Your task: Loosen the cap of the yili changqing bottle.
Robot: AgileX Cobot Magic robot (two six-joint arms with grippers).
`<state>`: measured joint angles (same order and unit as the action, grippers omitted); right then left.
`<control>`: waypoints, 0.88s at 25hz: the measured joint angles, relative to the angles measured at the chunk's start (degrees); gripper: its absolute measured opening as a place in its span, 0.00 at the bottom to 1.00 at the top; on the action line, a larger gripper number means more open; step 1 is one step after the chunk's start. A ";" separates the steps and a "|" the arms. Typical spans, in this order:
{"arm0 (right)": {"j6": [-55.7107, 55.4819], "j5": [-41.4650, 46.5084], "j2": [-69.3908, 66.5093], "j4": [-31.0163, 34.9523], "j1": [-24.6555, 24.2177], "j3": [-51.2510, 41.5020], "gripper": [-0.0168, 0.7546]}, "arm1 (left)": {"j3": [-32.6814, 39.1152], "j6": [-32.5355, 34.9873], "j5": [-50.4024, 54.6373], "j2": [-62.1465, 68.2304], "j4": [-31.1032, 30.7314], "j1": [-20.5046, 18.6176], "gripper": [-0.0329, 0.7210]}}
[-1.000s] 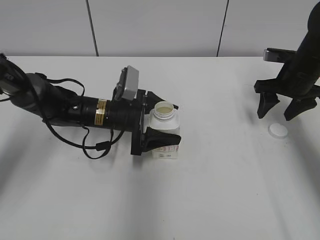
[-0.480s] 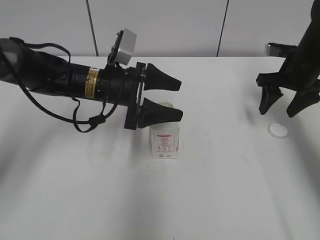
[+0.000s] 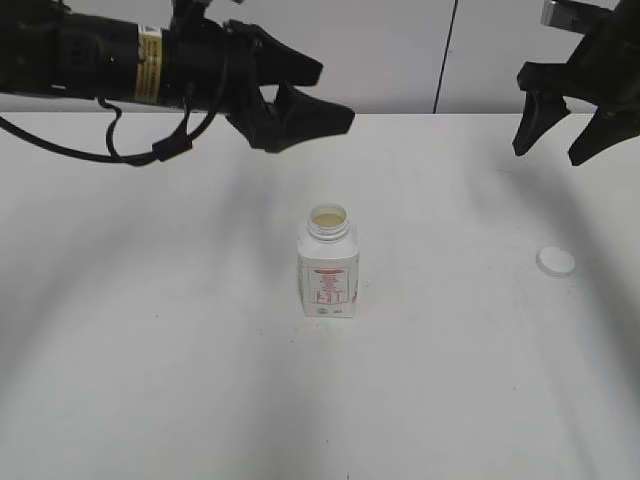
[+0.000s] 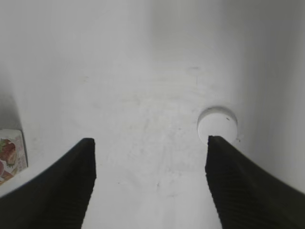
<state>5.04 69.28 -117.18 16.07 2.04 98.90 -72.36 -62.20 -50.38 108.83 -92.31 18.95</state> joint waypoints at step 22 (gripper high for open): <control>-0.04 0.41 5.59 1.77 0.00 2.55 0.75 | -0.37 14.40 71.29 -4.90 47.89 0.00 0.82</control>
<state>5.00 69.70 -111.59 17.84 2.04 101.45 -72.73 -47.80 20.91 103.93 -44.42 18.95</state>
